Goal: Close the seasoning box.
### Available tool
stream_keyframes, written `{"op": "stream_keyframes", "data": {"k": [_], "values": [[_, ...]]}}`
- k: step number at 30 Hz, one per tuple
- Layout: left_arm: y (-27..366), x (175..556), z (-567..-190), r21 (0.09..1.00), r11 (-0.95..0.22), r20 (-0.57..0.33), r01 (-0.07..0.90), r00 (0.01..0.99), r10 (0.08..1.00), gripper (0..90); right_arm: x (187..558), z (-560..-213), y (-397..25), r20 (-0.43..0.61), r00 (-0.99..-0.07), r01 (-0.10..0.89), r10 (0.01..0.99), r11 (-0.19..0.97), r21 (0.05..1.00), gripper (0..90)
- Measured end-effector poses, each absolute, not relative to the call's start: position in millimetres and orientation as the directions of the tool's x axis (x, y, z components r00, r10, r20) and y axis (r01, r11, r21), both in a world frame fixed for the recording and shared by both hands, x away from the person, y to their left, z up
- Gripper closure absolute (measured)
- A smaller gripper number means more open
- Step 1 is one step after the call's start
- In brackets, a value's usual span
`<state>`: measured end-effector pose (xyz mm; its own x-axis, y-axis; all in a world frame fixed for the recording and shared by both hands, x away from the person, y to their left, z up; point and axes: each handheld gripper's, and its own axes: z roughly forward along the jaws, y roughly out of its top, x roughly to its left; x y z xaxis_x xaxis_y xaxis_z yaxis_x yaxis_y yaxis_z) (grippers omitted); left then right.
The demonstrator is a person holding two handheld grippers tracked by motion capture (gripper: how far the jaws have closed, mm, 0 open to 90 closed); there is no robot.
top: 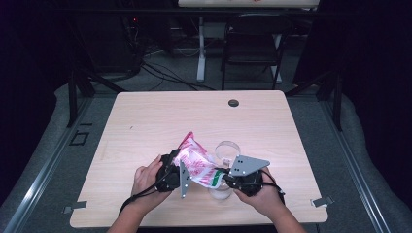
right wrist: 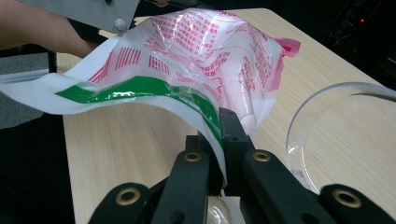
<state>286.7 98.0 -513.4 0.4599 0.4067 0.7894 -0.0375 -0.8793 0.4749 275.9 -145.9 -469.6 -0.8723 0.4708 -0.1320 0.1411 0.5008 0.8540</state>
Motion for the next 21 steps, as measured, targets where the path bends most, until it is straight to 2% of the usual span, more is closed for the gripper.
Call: {"op": "stream_keyframes", "data": {"k": [6,14,21], "values": [[97.1,286.2,-514.5,0.464,-0.884,0.8,-0.045,0.449,0.397,60.3,276.6,-471.7,-147.3,-0.114,-0.871,0.159,0.477,0.495,0.854,90.0],[95.9,284.9,-513.9,0.443,-0.895,0.817,-0.051,0.434,0.38,60.3,280.8,-474.3,-151.5,-0.019,-0.871,0.229,0.49,0.442,0.867,90.0],[95.2,283.9,-513.6,0.428,-0.902,0.829,-0.053,0.419,0.369,60.4,282.6,-476.4,-152.4,0.011,-0.87,0.252,0.492,0.427,0.869,90.0]]}}
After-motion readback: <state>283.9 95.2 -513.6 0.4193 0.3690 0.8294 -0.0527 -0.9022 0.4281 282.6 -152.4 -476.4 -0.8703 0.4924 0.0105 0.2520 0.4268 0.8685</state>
